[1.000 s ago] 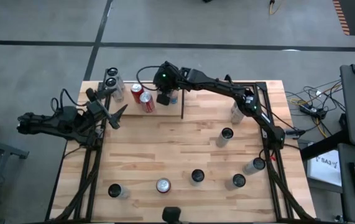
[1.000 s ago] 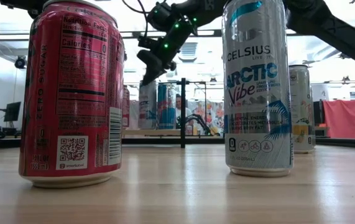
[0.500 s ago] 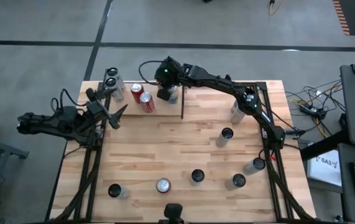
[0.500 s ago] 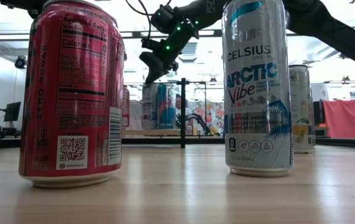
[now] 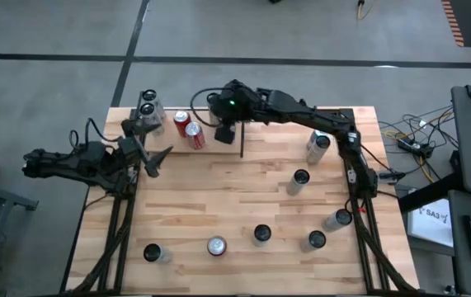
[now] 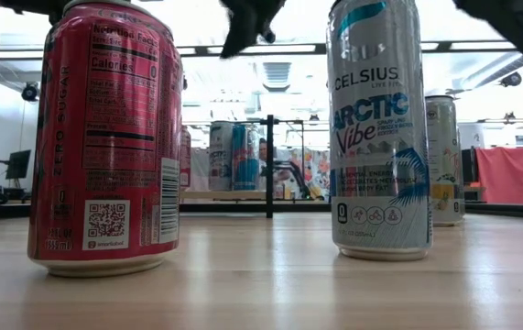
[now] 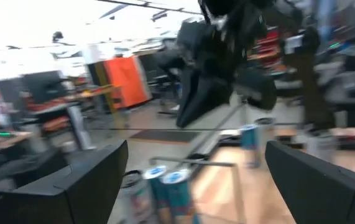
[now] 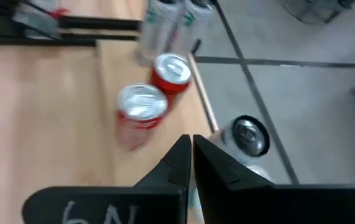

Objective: Place canned beverage on shelf
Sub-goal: Put the red and black soda can on the shelf aligned with the other red and black soda can

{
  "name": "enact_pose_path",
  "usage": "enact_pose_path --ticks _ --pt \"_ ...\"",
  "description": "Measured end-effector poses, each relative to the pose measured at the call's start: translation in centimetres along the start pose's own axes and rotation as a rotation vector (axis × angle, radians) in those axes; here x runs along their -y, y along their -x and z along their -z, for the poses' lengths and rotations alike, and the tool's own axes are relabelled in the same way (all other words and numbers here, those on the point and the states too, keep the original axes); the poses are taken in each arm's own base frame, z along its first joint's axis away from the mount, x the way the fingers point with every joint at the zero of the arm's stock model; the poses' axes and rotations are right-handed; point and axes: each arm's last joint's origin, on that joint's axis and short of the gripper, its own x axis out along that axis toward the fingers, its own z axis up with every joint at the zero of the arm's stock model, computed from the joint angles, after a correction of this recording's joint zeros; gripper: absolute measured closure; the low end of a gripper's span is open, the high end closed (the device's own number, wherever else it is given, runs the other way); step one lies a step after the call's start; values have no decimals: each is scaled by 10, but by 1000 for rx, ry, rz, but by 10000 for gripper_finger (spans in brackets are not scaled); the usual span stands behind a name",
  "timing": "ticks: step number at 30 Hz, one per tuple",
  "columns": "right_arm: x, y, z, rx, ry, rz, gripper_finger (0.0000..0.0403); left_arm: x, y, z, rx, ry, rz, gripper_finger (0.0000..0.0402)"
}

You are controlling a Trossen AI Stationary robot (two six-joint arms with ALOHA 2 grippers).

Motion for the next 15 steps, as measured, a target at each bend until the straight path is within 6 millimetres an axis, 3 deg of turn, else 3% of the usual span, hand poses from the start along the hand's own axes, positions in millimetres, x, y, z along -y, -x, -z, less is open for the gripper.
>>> enact_pose_path --ticks 8,15 --pt "-24 89 -3 -44 -60 -100 394 12 -3 2 -4 225 256 38" --pt "-53 131 3 -99 -40 -186 394 28 -19 7 -69 338 308 38"
